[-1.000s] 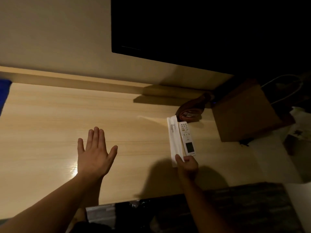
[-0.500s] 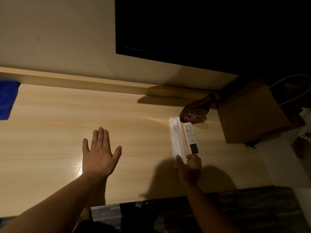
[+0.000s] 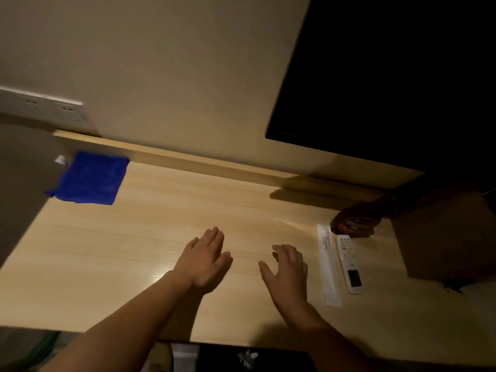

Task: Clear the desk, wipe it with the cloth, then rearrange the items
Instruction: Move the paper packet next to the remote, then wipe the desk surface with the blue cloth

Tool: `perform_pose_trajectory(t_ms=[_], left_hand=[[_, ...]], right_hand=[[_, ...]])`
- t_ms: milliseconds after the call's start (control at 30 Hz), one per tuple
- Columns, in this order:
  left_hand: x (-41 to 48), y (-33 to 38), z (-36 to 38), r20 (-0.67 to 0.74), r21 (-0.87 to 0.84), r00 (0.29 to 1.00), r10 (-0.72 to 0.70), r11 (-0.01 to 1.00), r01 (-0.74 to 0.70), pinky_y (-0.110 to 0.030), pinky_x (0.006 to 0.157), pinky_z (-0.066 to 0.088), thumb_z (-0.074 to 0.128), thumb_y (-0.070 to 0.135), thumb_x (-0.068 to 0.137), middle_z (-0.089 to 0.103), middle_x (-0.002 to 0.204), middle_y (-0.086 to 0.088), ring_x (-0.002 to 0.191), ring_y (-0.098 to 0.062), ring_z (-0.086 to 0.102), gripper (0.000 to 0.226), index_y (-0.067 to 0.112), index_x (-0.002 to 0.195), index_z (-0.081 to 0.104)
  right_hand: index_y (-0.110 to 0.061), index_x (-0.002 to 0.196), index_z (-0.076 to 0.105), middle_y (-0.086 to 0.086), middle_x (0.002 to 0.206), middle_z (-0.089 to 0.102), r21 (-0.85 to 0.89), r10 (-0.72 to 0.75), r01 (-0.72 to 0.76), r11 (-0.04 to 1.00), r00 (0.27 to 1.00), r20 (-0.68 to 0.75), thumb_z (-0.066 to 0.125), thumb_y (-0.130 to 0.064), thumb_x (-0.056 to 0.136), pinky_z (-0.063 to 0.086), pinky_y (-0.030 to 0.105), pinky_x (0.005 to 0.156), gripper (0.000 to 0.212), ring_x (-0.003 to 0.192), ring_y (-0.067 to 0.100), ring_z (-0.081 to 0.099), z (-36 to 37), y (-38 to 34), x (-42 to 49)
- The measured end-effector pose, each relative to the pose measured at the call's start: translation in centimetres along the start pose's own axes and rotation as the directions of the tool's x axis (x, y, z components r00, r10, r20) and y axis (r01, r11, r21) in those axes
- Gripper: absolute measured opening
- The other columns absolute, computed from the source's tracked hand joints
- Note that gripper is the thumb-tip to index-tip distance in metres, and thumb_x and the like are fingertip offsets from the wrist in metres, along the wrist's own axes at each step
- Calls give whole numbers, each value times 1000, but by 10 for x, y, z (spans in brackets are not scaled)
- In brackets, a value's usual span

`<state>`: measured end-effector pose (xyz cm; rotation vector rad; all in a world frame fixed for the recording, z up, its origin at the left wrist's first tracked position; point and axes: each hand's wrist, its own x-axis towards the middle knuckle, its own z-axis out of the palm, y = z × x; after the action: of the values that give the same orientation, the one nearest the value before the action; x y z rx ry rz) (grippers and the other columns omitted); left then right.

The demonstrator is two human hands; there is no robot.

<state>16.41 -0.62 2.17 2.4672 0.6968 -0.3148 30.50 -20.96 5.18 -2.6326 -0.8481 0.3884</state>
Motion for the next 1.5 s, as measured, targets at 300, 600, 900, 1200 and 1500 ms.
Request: perform_pose_trajectory(t_ms=[300, 600, 900, 1200, 1500], left_hand=[[-50, -137, -99, -224, 1, 960, -168, 985, 173, -44, 132, 6, 25, 58, 110, 2, 178, 4, 164, -17, -1, 71, 24, 170, 7], [-61, -262, -156, -321, -78, 904, -284, 959, 274, -45, 131, 13, 35, 53, 111, 15, 177, 0, 163, -21, 10, 69, 20, 168, 17], [17, -323, -190, -364, 32, 915, -174, 979, 199, -48, 132, 8, 36, 57, 109, 12, 177, -1, 164, -22, 6, 74, 20, 168, 15], [52, -361, -180, -352, 98, 905, -239, 952, 289, -58, 130, 3, 24, 82, 98, 10, 178, -2, 164, -24, 1, 92, 26, 169, 8], [48, -367, -173, -302, 189, 930, -210, 943, 275, -60, 130, 0, 9, 96, 87, -6, 178, -4, 163, -30, -8, 95, 46, 166, -7]], right_hand=[[-38, 162, 23, -9, 173, 17, -65, -236, 251, 966, 955, 179, 46, -72, 96, 15, 44, 125, 78, 160, 17, 11, 52, -194, 39], [-38, 164, 12, -6, 175, 5, -115, -264, 302, 946, 928, 265, 43, -80, 89, 8, 53, 127, 92, 161, 21, -1, 124, -308, 76], [-41, 164, -2, -9, 173, -13, -228, -266, 318, 920, 936, 231, 20, -96, 80, -4, 57, 126, 103, 159, 20, -19, 172, -310, 98], [-43, 163, -9, -12, 172, -18, -315, -208, 296, 902, 936, 284, 13, -100, 77, -1, 54, 125, 105, 158, 18, -19, 184, -305, 104], [-41, 164, -1, -10, 174, -11, -275, -270, 319, 907, 942, 201, 17, -97, 80, -2, 54, 125, 103, 159, 19, -16, 188, -305, 100]])
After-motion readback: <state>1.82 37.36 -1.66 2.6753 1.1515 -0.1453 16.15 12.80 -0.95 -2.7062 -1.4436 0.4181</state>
